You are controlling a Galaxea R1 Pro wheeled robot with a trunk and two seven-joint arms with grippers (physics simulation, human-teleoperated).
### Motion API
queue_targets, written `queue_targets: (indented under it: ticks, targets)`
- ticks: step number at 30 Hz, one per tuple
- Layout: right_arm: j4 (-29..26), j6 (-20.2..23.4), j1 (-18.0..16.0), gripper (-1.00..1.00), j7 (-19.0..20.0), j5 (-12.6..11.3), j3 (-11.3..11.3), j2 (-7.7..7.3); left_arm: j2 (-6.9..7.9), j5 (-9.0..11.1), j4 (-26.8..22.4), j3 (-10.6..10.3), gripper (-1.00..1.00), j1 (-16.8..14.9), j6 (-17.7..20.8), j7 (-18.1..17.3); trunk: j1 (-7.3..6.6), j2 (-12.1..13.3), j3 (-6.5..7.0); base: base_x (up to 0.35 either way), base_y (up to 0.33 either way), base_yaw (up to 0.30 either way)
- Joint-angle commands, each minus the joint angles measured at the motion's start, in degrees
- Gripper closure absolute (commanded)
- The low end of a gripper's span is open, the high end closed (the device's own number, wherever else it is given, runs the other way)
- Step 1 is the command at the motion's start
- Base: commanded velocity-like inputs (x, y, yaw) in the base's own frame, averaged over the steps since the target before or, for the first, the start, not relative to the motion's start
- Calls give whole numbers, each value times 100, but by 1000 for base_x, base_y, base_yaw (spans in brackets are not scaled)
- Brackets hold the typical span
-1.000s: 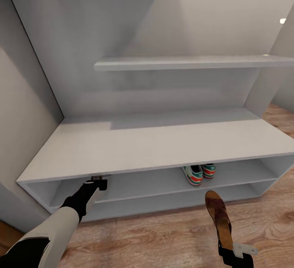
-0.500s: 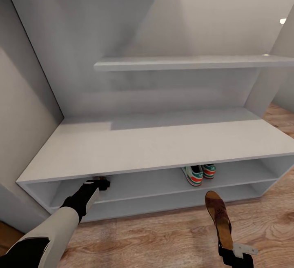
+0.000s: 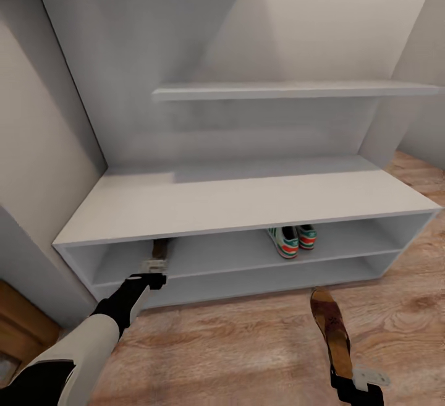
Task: Pick up the two gym shoes and the two sandals from the corridor floor and place them onto the hallstand (shoe rack) in the corridor, making sure they are on the rack and not on the floor. Arrange them so the two gym shoes are next to each other and the two sandals are next to each other.
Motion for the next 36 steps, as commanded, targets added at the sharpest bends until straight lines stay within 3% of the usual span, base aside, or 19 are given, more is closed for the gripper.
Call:
queue_targets:
  ticks: [1, 6, 7, 8, 10, 15, 16, 17, 19, 20, 23, 26, 36]
  targets:
    - [3, -22, -3, 100, 20, -48, -22, 1, -6, -12, -7, 16, -100, 36, 27, -4, -5, -2, -4, -336, 0, 0]
    - [2, -22, -3, 100, 20, -50, -22, 1, -10, 112, -35, 23, -100, 307, 0, -26, -5, -2, -4, -336, 0, 0]
    - [0, -22, -3, 100, 20, -49, -22, 1, -4, 328, -48, 24, -100, 577, -87, -74, -5, -2, -4, -336, 0, 0]
    - [1, -22, -3, 100, 20, -48, -22, 1, 6, 409, -61, 24, -100, 708, -166, -122, -5, -2, -4, -336, 0, 0]
    - [3, -22, -3, 100, 20, -48, -22, 1, 131, 559, -80, 22, -100, 1106, -584, -455, -5, -2, -4, -336, 0, 0]
    - [3, -22, -3, 100, 15, -48, -22, 7, 403, 609, -78, 24, -100, 1713, -1372, -1206, -5, -2, -4, -336, 0, 0]
    - [3, -22, -3, 100, 14, -48, -22, 10, 432, 615, -78, 24, -100, 1778, -1460, -1253, -5, -2, -4, -335, 0, 0]
    - [3, -22, -3, 100, 15, -48, -22, 15, 525, 628, -75, 19, -100, 2042, -1837, -1364, -5, -2, -4, -331, 0, 0]
    - [3, -22, -3, 100, 11, -51, -22, 17, 573, 623, -70, 21, -100, 2319, -2208, -1406, -5, -2, -4, -304, 0, 0]
    - [4, -22, -3, 100, 3, -54, -22, 18, 605, 618, -60, 23, -100, 2607, -2607, -1397, -5, -2, -4, -134, 0, 0]
    - [3, -22, -3, 100, -4, -56, -22, 22, 648, 612, -24, 24, -100, 2976, -3199, -1362, -5, -2, -4, -56, 0, 70]
    - [3, -22, -3, 100, -6, -53, -22, 43, 695, 615, 19, 25, -100, 3108, -3369, -1351, -5, -2, -8, -13, 0, 203]
    - [4, -22, -3, 100, -6, -48, -22, 122, 711, 670, 125, 39, -100, 3233, -3423, -1348, -5, -2, -31, -16, 0, 260]
